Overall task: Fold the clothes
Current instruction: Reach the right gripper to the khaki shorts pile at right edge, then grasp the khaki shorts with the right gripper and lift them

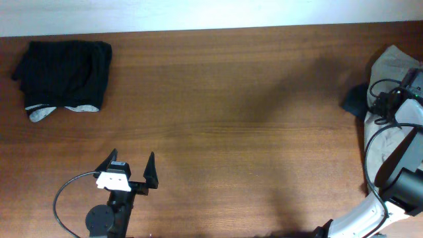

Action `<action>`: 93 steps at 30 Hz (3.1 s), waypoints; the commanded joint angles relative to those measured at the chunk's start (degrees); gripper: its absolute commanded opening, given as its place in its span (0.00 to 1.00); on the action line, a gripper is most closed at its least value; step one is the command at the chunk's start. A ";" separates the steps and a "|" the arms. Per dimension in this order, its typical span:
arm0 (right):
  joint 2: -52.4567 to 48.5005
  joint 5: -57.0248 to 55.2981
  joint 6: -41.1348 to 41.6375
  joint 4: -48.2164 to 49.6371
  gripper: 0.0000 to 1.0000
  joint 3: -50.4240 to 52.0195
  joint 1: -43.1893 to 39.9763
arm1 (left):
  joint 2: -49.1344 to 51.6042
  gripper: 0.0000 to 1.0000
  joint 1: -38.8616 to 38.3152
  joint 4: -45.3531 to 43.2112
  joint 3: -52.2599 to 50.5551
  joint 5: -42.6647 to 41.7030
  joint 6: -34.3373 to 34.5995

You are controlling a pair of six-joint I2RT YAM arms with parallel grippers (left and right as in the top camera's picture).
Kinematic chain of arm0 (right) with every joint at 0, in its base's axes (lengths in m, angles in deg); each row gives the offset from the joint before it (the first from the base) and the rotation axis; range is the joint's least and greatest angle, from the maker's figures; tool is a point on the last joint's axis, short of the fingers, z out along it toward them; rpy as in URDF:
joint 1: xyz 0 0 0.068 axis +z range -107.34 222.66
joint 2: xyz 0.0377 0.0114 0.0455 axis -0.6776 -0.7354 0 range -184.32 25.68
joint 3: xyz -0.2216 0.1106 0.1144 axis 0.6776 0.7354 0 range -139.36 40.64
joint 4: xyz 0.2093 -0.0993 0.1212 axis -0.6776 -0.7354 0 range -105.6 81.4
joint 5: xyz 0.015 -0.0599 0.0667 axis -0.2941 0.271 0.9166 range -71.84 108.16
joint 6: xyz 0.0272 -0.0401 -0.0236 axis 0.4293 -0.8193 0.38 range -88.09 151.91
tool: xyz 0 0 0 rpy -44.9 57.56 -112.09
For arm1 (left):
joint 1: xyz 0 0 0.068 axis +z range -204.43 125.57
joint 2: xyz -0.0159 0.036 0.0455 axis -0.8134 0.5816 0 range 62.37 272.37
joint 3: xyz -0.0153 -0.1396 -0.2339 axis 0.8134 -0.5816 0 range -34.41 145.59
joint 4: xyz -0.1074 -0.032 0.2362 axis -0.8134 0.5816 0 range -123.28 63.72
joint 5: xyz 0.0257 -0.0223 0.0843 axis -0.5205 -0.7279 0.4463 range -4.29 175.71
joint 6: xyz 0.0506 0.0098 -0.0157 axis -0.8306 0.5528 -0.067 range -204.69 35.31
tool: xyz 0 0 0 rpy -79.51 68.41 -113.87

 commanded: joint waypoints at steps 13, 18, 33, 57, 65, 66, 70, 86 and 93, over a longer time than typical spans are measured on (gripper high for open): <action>7.80 2.89 0.57 -12.26 0.04 -9.90 -0.52 | -0.35 0.99 0.02 -0.07 -0.44 0.42 0.70; 12.22 2.91 0.59 -17.40 0.04 -14.19 -0.52 | -0.35 0.99 0.02 -0.07 -0.44 0.39 0.70; 32.89 4.07 0.76 -17.29 0.04 -19.41 5.27 | -0.33 0.99 0.02 -0.07 -0.44 0.39 0.70; 27.21 -5.75 4.85 -23.19 0.98 -20.26 5.49 | -0.35 0.99 0.02 -0.07 -0.44 0.42 0.70; 21.14 4.09 7.54 -33.40 0.99 -20.02 5.51 | -0.35 0.99 0.02 -0.07 -0.44 0.42 0.70; 19.04 4.92 7.54 -34.38 0.99 -20.02 5.51 | -0.33 0.99 0.02 -0.07 -0.44 0.39 0.70; 11.08 8.13 7.56 -36.65 0.99 -20.02 5.51 | -0.33 0.99 0.02 -0.07 -0.44 0.39 0.70; 10.21 -3.54 8.39 -44.76 0.42 -31.85 5.92 | -0.35 1.00 0.02 -0.07 -0.44 0.39 0.70; 10.27 -4.46 8.39 -47.67 0.16 -37.16 5.92 | -0.35 0.99 0.02 -0.07 -0.44 0.39 0.70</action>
